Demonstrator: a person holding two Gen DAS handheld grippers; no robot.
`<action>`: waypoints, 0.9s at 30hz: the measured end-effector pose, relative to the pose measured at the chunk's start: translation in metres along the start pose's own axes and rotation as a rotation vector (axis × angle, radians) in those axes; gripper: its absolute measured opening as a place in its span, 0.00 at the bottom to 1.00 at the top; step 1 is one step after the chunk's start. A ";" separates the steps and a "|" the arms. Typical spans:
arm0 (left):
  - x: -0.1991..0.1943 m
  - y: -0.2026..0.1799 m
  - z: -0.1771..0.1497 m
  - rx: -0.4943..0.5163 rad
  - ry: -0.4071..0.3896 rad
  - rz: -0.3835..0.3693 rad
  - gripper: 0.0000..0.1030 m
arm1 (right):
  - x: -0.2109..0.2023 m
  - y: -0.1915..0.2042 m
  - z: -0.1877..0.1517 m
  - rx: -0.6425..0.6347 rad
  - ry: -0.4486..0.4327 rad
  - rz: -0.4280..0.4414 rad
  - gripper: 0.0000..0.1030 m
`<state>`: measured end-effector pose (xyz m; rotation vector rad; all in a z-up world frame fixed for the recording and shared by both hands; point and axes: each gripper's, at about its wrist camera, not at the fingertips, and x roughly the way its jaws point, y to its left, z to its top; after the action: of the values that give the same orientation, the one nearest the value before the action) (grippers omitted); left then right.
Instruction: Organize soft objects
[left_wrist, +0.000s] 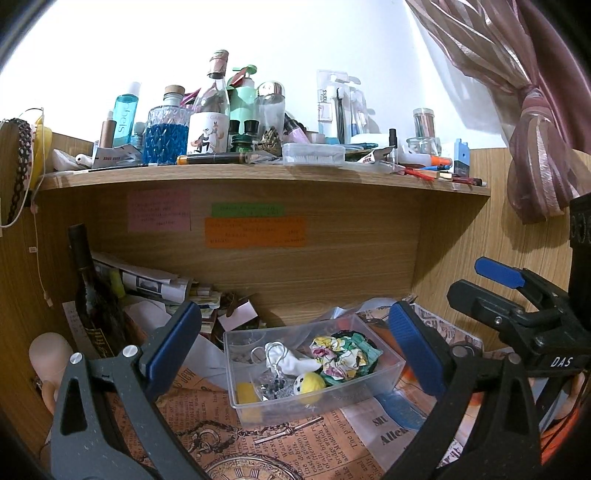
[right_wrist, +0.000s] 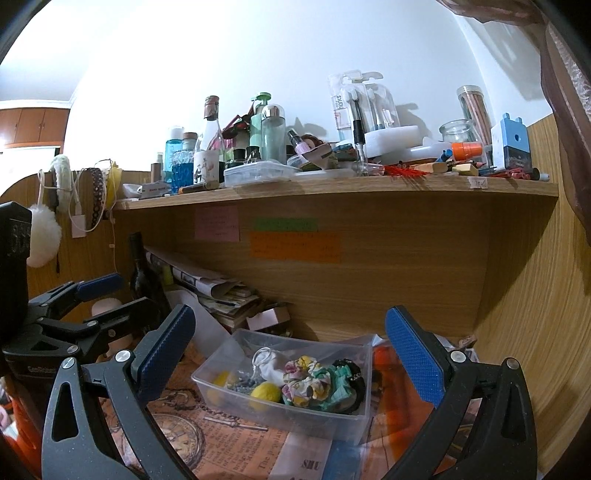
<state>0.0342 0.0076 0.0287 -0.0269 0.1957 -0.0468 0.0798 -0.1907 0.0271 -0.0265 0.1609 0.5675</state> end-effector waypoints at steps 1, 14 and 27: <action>0.000 0.000 0.000 0.000 0.000 0.000 1.00 | 0.000 0.000 0.000 0.000 0.000 0.000 1.00; 0.000 -0.002 0.001 0.004 -0.001 0.006 1.00 | 0.000 0.001 0.000 0.000 0.000 0.001 1.00; 0.001 -0.001 0.000 0.003 0.002 0.001 1.00 | 0.001 0.002 0.000 0.000 0.002 0.000 1.00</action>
<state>0.0352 0.0067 0.0288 -0.0241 0.1972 -0.0456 0.0797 -0.1887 0.0266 -0.0272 0.1626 0.5673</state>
